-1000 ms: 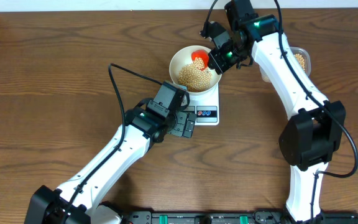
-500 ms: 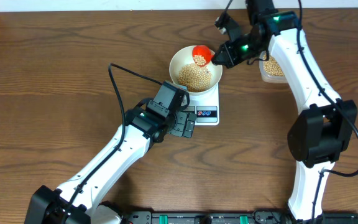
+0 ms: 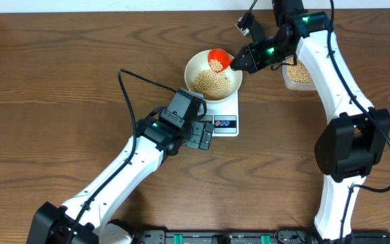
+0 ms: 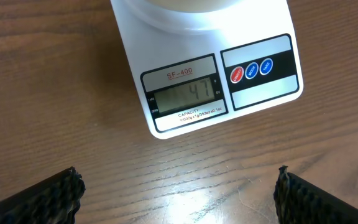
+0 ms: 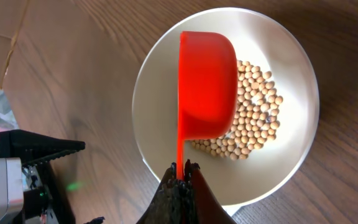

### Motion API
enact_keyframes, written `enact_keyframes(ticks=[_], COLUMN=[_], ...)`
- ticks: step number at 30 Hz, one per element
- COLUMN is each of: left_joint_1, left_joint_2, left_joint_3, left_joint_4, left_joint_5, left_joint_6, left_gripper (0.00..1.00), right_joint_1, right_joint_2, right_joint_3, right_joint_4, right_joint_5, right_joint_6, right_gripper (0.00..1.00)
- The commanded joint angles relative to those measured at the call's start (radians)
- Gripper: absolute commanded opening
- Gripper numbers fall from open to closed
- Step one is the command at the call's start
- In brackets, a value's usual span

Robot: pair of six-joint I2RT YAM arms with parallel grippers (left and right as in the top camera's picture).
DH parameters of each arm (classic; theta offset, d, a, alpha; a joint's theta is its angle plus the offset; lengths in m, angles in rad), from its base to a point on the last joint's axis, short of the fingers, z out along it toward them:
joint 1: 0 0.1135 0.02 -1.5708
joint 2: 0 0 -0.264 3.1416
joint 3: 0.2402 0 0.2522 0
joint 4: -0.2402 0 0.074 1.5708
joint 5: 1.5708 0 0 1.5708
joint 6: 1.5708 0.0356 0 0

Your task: Scoop item into bowl and weigh 50g on scale

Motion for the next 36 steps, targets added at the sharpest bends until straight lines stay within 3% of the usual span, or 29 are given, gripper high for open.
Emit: enact_keyframes(ticks=[1, 36], left_joint_1=[0.003, 0.003], left_joint_2=[-0.008, -0.008], left_joint_3=[-0.008, -0.008], left_joint_4=[0.001, 0.001], left_joint_5=[-0.013, -0.013], left_joint_6=[0.006, 0.005], left_gripper=[1.00, 1.00], right_joint_1=[-0.003, -0.003], right_joint_2=[-0.034, -0.034], right_joint_3=[0.002, 0.002], right_joint_4=[-0.002, 0.000], right_joint_5=[-0.036, 0.004], right_joint_6=[0.009, 0.004], right_gripper=[0.01, 0.01])
